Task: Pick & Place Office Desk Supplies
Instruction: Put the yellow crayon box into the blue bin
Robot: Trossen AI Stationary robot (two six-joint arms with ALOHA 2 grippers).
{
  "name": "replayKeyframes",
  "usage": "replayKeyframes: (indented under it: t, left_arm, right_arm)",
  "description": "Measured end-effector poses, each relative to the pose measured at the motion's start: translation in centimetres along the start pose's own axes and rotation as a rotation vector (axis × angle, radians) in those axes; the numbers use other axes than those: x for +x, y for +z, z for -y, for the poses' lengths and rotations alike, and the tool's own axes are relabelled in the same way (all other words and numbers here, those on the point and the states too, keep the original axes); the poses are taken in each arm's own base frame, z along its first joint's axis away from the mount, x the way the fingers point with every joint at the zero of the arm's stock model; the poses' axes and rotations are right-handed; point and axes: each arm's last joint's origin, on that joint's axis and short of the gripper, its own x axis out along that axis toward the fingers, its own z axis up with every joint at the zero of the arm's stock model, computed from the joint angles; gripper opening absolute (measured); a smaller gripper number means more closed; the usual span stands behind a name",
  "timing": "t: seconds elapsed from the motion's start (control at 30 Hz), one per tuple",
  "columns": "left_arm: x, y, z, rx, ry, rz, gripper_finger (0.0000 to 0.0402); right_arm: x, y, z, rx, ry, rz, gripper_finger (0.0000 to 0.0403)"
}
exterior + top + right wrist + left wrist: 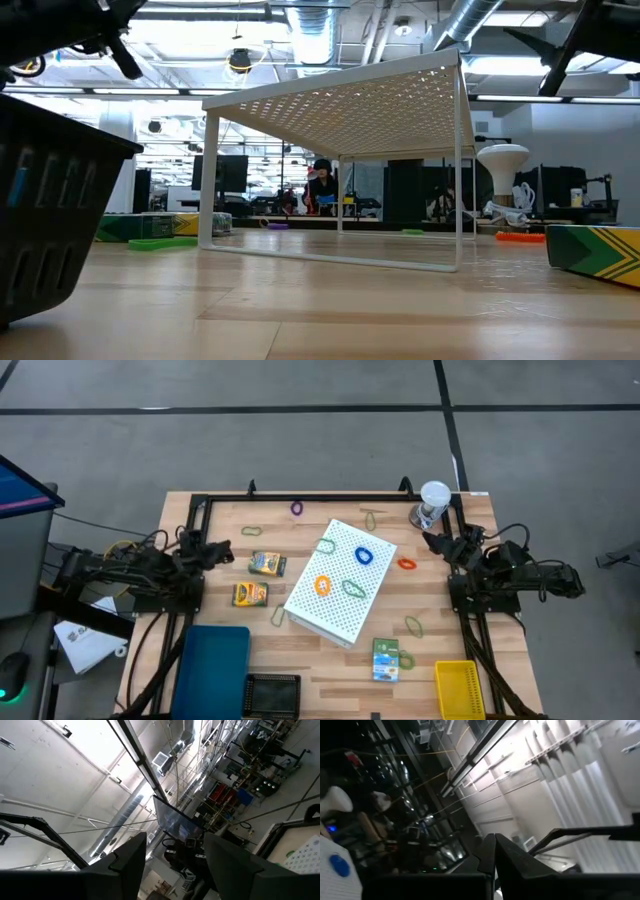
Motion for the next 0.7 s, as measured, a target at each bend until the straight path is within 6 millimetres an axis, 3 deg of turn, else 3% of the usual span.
replayKeyframes:
  t: [0.3,0.43,0.6,0.7]
  left_arm:
    - [0.4,-0.8,-0.9,0.057,0.045,-0.078,0.0]
    - [0.9,-1.2,-1.2,0.173,0.089,-0.095,0.001]
    - [4.5,-1.0,0.9,0.501,0.118,-0.089,0.005]
    - [7.5,-1.1,2.3,0.769,0.217,-0.186,0.0085]
  right_arm:
    - [-0.1,-0.3,-0.3,0.036,0.03,-0.045,0.0195]
    - [-0.2,-0.4,-0.4,0.027,0.039,-0.057,0.0195]
    - [-0.1,-0.4,-0.4,0.019,0.04,-0.044,0.0195]
    - [-0.1,-0.3,-0.5,-0.002,0.042,-0.036,0.0195]
